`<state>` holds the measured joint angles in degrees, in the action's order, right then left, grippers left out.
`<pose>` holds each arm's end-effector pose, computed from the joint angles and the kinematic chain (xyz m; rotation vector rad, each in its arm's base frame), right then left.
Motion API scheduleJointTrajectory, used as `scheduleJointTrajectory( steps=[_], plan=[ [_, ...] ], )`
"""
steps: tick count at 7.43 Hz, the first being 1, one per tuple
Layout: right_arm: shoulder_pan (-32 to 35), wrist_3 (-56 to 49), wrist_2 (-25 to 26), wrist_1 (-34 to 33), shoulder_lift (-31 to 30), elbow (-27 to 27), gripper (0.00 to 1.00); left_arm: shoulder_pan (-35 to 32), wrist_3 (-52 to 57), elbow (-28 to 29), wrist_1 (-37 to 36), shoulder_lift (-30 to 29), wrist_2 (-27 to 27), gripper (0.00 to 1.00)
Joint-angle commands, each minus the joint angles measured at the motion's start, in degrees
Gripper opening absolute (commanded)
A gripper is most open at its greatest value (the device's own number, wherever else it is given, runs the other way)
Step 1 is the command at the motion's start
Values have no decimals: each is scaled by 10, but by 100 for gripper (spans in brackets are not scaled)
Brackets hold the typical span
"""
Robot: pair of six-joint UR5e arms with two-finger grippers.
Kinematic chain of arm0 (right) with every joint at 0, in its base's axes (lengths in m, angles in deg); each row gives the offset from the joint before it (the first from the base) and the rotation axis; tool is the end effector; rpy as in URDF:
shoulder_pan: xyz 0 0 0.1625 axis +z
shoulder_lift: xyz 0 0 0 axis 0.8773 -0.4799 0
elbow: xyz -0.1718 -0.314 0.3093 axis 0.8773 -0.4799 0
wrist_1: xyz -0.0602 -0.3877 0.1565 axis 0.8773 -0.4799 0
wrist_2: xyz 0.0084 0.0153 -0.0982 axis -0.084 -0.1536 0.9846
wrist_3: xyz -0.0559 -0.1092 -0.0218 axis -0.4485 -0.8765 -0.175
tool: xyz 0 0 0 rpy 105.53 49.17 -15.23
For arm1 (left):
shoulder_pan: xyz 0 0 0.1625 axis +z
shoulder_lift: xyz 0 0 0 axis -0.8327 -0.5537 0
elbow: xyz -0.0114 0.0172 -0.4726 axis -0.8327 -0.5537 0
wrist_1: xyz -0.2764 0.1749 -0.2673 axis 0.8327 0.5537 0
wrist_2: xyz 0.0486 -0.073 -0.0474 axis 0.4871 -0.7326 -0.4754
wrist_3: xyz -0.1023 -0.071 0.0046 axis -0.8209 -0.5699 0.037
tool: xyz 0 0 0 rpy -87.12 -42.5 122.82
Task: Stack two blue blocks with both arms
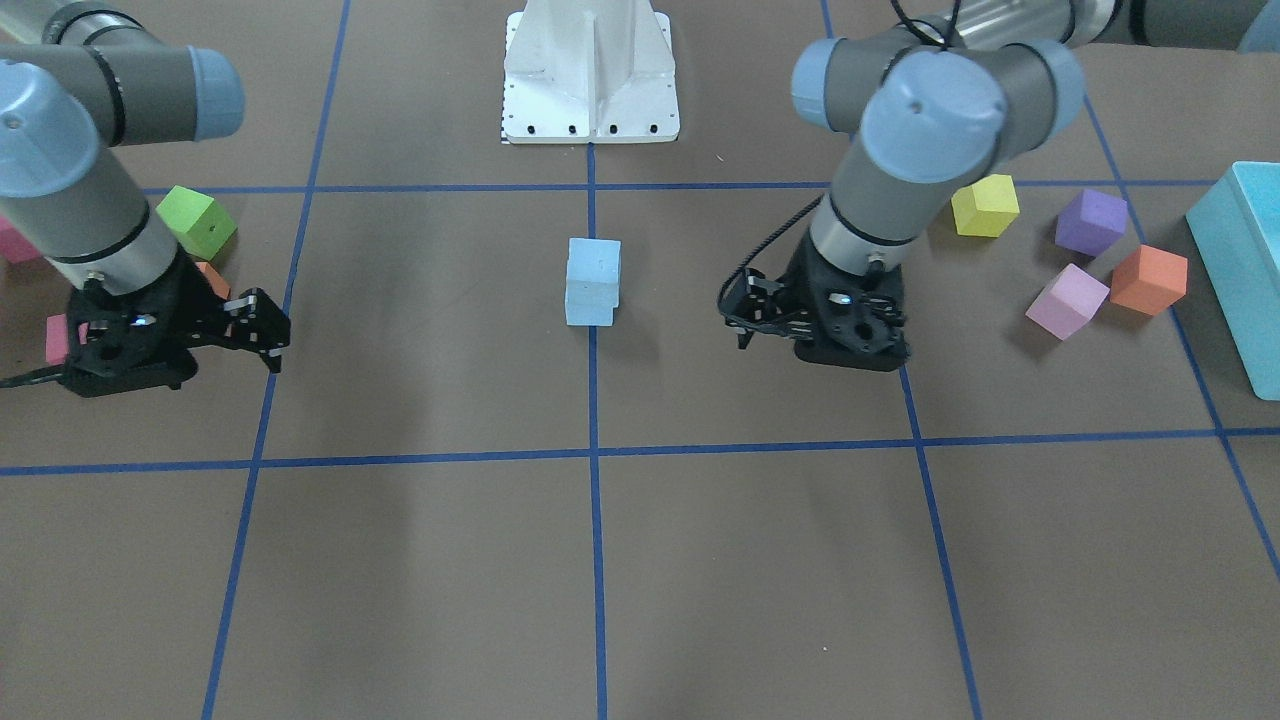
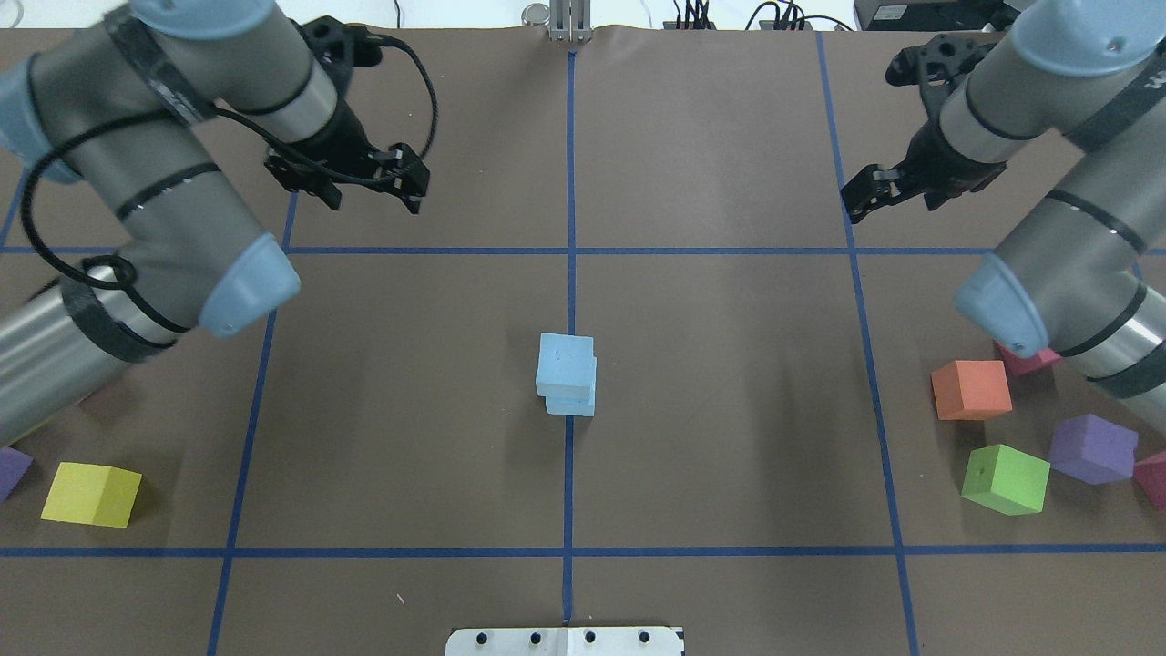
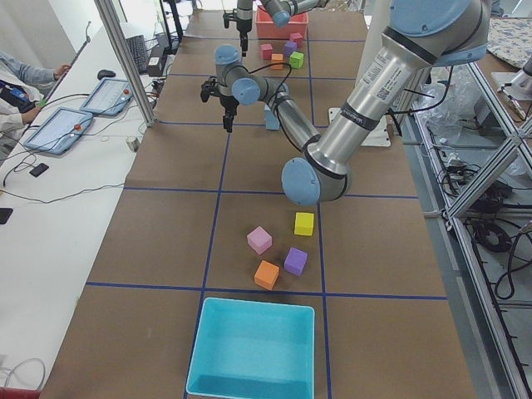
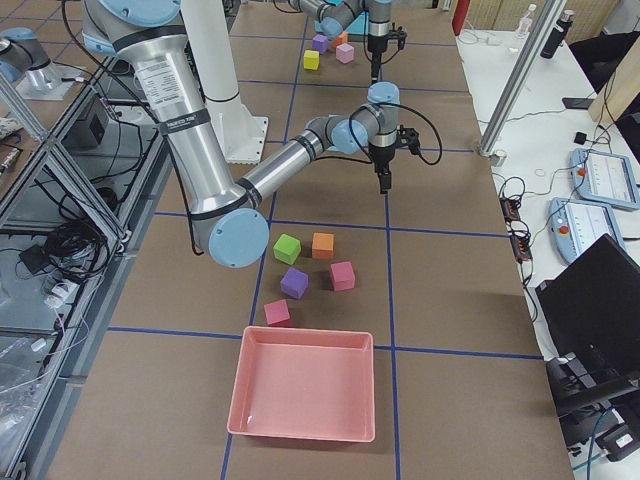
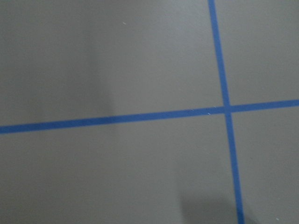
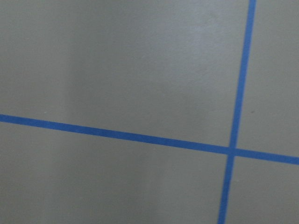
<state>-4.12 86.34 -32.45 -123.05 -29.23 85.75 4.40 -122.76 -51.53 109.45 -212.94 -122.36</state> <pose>-0.2872 -0.5735 0.4197 0.1765 -0.7540 -0.1074 0.3894 -0.5990 0.2850 0.1368 0.9080 0.0802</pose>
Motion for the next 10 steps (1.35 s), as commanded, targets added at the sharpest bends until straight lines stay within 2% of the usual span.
scheduleJointTrajectory(
  steps=[1, 2, 3, 4, 5, 6, 7, 8, 10],
  plan=[
    [77, -28, -28, 0, -45, 12, 100, -102, 99, -28, -2, 70, -49, 99],
    [118, -29, -47, -4, -56, 9, 100, -143, 157, -48, 2, 120, -52, 99],
    [157, -30, -88, -7, -62, 5, 100, -192, 254, -47, -9, 149, -81, 99],
    [190, -60, -105, -4, -96, 7, 100, -241, 299, -44, -8, 182, -123, 99],
    [221, -146, -106, -6, -133, 5, 100, -286, 355, -46, -2, 232, -152, 99],
    [245, -171, -107, -6, -161, 6, 100, -326, 399, -44, -8, 258, -166, 99],
    [253, -172, -110, -6, -183, 6, 100, -353, 421, -41, -9, 283, -166, 99],
    [259, -177, -116, -5, -200, 10, 100, -382, 500, -40, -10, 324, -163, 100],
    [274, -266, -117, -2, -250, 11, 100, -412, 511, -47, -17, 348, -161, 100]
  ],
)
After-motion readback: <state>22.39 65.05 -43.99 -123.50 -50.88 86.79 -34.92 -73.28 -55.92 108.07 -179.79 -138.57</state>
